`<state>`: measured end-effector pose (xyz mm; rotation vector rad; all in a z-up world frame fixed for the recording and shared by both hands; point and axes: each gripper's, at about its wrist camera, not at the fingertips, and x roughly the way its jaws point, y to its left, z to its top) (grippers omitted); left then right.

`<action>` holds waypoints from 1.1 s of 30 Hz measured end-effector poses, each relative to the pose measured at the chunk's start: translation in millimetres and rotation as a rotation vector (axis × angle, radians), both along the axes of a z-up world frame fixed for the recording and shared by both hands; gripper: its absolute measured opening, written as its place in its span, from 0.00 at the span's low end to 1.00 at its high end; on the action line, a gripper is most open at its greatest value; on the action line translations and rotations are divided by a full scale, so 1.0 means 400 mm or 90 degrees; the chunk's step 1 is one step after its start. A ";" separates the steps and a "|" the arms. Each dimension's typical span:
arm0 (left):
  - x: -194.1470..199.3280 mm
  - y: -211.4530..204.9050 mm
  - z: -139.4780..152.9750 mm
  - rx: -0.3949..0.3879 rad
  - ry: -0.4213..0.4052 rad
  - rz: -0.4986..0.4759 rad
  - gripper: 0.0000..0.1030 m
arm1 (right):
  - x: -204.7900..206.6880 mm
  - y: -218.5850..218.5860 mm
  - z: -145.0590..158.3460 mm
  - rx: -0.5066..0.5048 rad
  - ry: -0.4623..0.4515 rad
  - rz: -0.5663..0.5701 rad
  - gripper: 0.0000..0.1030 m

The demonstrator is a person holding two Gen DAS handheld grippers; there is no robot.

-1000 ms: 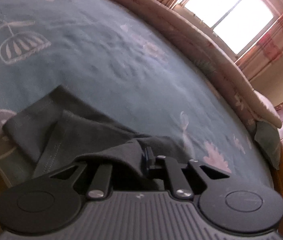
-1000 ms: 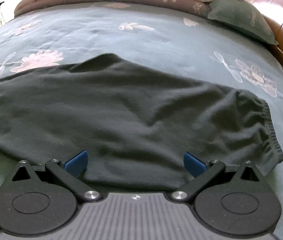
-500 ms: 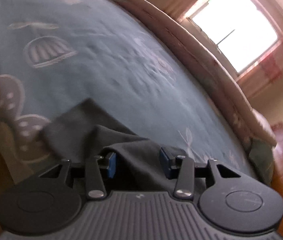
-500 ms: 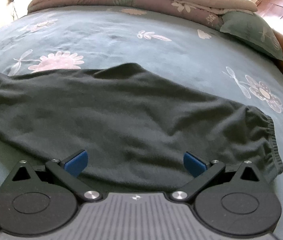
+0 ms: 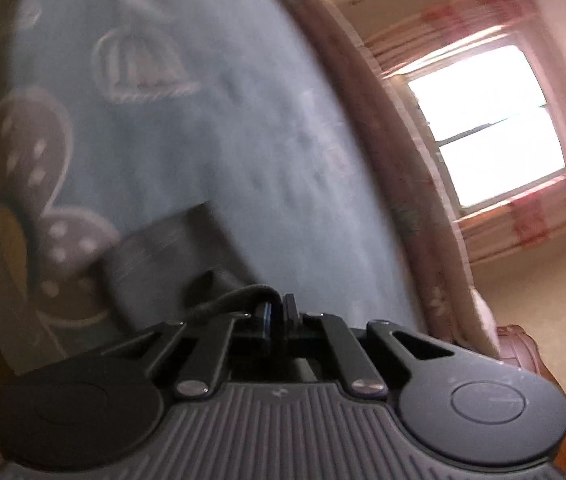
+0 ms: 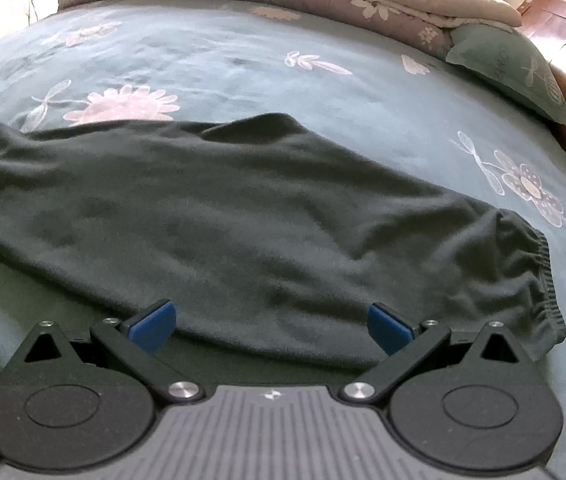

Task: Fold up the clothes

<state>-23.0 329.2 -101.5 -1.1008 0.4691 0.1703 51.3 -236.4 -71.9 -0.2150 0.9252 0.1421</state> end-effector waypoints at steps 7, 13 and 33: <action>-0.084 0.024 0.114 0.132 0.068 -0.011 0.06 | 0.002 0.006 -0.008 -0.012 0.011 0.000 1.00; -0.070 0.090 0.153 0.209 0.107 -0.021 0.25 | 0.015 0.023 -0.010 -0.015 0.012 0.007 1.00; 0.142 -0.099 0.031 0.556 0.184 -0.288 0.19 | 0.039 0.093 -0.023 -0.030 0.031 0.029 1.00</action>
